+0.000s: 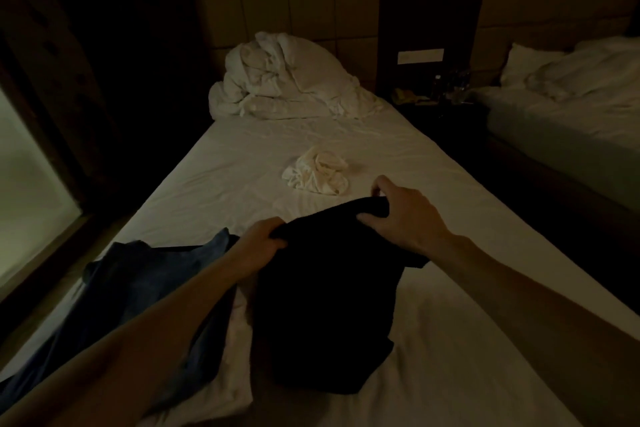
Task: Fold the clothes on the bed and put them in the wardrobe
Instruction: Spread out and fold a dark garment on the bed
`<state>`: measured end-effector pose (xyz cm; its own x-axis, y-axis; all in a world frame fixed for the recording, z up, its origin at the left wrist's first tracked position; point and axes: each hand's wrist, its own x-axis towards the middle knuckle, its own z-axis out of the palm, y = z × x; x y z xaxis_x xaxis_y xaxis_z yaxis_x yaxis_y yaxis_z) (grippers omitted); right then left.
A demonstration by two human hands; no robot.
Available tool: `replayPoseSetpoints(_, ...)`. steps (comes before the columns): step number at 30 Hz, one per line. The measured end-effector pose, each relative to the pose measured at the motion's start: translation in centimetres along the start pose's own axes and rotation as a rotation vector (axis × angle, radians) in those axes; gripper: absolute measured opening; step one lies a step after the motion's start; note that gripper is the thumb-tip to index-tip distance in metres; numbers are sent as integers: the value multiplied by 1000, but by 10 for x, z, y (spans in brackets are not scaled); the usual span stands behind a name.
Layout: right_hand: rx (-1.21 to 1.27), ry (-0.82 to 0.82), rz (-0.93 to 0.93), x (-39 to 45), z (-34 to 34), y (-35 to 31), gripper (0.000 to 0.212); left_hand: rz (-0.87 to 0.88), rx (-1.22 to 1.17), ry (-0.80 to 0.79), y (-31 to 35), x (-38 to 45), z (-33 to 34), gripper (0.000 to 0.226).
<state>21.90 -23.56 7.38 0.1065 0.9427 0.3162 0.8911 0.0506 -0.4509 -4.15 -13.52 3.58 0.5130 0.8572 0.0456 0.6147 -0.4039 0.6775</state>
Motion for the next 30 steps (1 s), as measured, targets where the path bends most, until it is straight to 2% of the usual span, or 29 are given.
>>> replayPoseSetpoints(2, 22, -60, -29, -4, -9, 6, 26, -43, -226, 97, 13, -6, -8, 24)
replayPoseSetpoints(4, 87, -56, -30, -8, -20, 12, 17, 38, -272, 131, 26, -16, -14, 16)
replayPoseSetpoints(6, 173, 11, 19, -14, -39, 16, 27, 169, -86, 96, 35, -28, -23, 21)
replayPoseSetpoints(9, 248, 9, 70, -25, -68, 16, 38, 319, 259, 9, 44, -40, -35, 49)
replayPoseSetpoints(10, 251, -28, 56, -29, -76, 15, 46, 386, 362, -4, 48, -42, -36, 52)
replayPoseSetpoints(12, 223, -107, -22, -41, -89, 9, 65, 454, 385, 8, 59, -47, -40, 42)
replayPoseSetpoints(14, 209, -195, -106, -53, -102, 6, 60, 425, 298, 62, 71, -57, -49, 30)
replayPoseSetpoints(17, 216, -257, -182, -67, -117, 12, 21, 402, 180, 76, 91, -80, -61, 31)
replayPoseSetpoints(19, 289, -224, -156, -75, -126, 14, 13, 396, 96, 66, 105, -95, -66, 29)
replayPoseSetpoints(21, 368, -146, -109, -83, -139, 9, 10, 346, 0, 92, 119, -107, -73, 19)
replayPoseSetpoints(22, 389, -109, -87, -87, -146, 4, 9, 313, -36, 115, 126, -112, -76, 18)
replayPoseSetpoints(26, 361, -26, -55, -103, -175, -20, 20, 307, -50, 233, 155, -138, -88, 42)
replayPoseSetpoints(30, 432, 31, -54, -124, -205, -47, 41, 375, -23, 366, 182, -161, -98, 37)
